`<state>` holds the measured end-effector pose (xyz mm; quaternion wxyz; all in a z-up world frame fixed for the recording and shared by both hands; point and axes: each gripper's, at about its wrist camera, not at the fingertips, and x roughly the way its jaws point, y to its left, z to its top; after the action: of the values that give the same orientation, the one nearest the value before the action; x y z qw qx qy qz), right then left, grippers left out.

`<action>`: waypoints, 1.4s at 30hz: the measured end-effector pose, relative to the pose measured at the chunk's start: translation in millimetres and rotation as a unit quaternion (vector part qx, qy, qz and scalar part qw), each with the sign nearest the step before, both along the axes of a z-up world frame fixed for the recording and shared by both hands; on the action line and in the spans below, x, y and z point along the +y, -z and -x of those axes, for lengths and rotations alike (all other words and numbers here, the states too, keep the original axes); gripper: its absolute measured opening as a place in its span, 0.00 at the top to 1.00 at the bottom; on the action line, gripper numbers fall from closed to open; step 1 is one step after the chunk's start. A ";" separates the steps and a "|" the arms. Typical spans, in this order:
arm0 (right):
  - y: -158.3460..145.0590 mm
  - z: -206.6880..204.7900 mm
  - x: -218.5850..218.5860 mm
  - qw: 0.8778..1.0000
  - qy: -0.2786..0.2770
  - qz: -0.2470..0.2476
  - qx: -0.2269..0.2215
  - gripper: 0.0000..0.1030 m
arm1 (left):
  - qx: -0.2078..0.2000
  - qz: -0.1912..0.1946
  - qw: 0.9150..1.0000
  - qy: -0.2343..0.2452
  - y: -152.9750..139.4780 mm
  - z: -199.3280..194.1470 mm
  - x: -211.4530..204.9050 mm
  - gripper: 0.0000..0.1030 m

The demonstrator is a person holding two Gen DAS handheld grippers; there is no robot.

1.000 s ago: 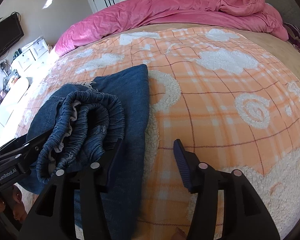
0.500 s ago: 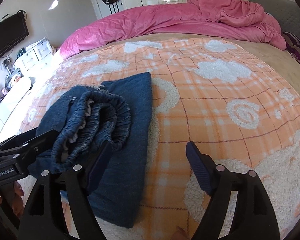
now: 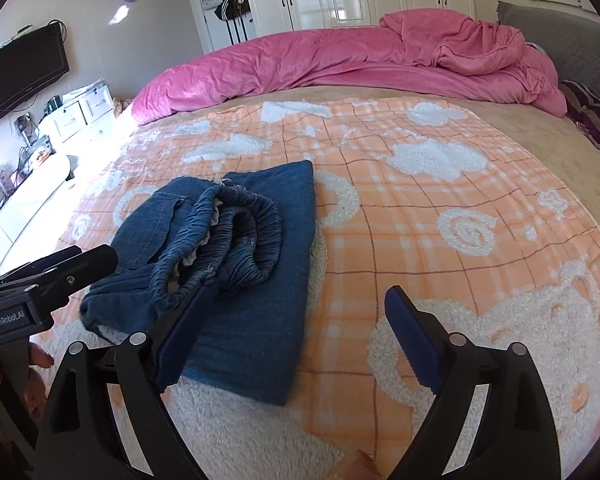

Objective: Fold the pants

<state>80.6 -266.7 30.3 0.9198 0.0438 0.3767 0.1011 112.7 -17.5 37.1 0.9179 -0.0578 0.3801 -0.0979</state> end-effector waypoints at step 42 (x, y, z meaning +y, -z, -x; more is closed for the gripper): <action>-47.4 141.7 -25.2 0.991 -0.008 -0.001 -0.137 0.05 | -0.044 -0.019 0.999 -0.021 5.8 141.1 6.3 0.09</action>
<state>-61.0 -291.9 77.7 0.9618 0.0270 0.2474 0.1136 -28.5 -11.2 31.3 0.9365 -0.0440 0.3401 -0.0734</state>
